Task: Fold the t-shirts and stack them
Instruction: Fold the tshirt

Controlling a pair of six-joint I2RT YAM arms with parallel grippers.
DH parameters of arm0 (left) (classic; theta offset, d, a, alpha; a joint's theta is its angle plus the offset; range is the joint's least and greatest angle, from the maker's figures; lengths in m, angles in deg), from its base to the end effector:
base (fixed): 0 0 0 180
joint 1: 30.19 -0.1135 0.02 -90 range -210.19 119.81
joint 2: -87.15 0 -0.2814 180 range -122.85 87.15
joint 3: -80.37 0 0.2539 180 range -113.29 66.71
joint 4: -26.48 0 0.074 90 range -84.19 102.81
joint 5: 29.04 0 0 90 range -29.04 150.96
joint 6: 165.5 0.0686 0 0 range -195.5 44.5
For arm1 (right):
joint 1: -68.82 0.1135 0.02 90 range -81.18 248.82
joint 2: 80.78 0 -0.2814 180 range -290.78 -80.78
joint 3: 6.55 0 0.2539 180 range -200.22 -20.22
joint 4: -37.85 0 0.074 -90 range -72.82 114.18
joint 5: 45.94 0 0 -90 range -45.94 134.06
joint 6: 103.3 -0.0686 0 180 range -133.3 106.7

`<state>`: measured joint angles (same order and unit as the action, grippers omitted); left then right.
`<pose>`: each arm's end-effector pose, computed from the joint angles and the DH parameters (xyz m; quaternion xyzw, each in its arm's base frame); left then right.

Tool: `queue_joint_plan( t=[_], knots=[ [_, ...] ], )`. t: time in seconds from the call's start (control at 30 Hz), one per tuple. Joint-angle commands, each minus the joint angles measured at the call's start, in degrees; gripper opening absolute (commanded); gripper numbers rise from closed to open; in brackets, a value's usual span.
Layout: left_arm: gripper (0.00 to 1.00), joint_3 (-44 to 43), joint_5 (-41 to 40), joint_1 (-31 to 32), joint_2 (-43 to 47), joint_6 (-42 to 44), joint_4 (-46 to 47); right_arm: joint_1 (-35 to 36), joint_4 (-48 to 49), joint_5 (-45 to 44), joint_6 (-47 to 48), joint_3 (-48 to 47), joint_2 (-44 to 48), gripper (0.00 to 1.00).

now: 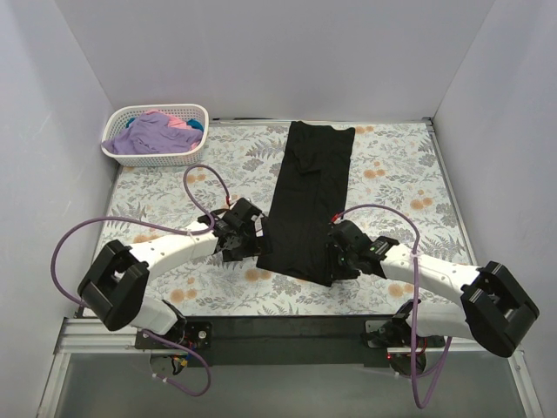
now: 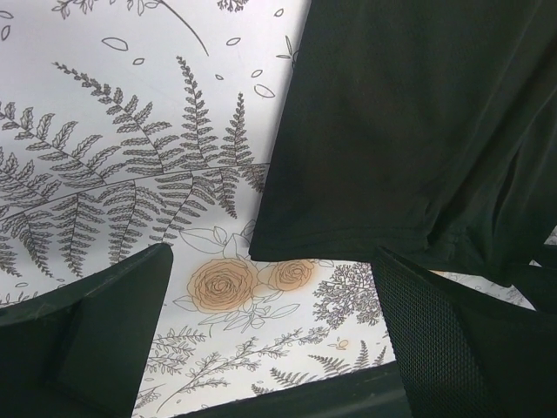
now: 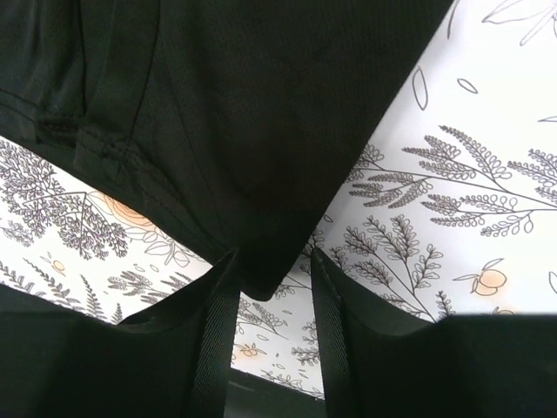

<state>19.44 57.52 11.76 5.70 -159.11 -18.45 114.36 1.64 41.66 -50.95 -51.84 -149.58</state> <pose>0.2074 -0.1809 0.1732 -0.3533 0.9106 -0.1756 0.1233 0.1582 0.1571 0.1515 -0.0609 0.9632 0.1582 0.2087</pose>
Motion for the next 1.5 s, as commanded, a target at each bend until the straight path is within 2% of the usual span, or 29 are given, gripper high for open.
queue_joint_plan(
  t=[0.0, 0.1, 0.4, 0.73, 0.9, 1.07, 1.27, 1.33, 1.37, 1.43, 1.47],
  knots=[
    [0.98, -2.4, -1.1, 0.8, -1.1, -0.4, -1.0, 1.2, 0.3, -3.0, -0.8, -0.8, -2.4, 0.44],
    [0.95, -3.4, -1.7, 1.1, -2.6, -0.5, -2.1, 2.3, -0.5, -3.1, -0.9, -1.0, -3.6, 0.39],
    [0.88, -6.4, -3.8, 2.3, -6.2, -1.1, -5.6, 4.0, -5.8, -6.9, -1.8, -1.0, -2.6, 0.38],
    [0.86, -10.1, -5.3, 3.7, -10.5, -1.4, -9.1, 4.2, -7.5, -6.7, -1.4, 0.1, -2.3, 0.26],
    [0.86, -10.9, -6.0, 4.6, -11.8, -1.5, -10.0, 4.8, -7.3, -6.2, -1.2, -1.0, -4.1, 0.27],
    [0.86, -11.8, -6.9, 5.0, -12.7, -1.6, -10.7, 6.1, -7.2, -6.0, -1.3, -2.7, -5.3, 0.37],
    [0.84, -12.7, -7.7, 5.2, -13.3, -1.6, -11.3, 7.3, -7.8, -6.0, -1.9, -3.4, -7.5, 0.36],
    [0.83, -12.9, -7.8, 5.2, -13.8, -1.4, -11.4, 7.4, -8.6, -6.4, -2.0, -3.0, -8.5, 0.33],
    [0.82, -13.1, -7.8, 5.2, -13.9, -1.3, -11.4, 7.5, -8.7, -6.6, -1.8, -2.9, -8.8, 0.25],
    [0.8, -13.3, -7.6, 5.2, -14.3, -1.2, -11.4, 7.4, -9.1, -6.7, -1.7, -2.6, -9.1, 0.16],
    [0.79, -13.4, -7.5, 5.2, -14.4, -1.3, -11.4, 7.5, -9.2, -6.7, -1.7, -2.6, -9.1, 0.02]
  ],
)
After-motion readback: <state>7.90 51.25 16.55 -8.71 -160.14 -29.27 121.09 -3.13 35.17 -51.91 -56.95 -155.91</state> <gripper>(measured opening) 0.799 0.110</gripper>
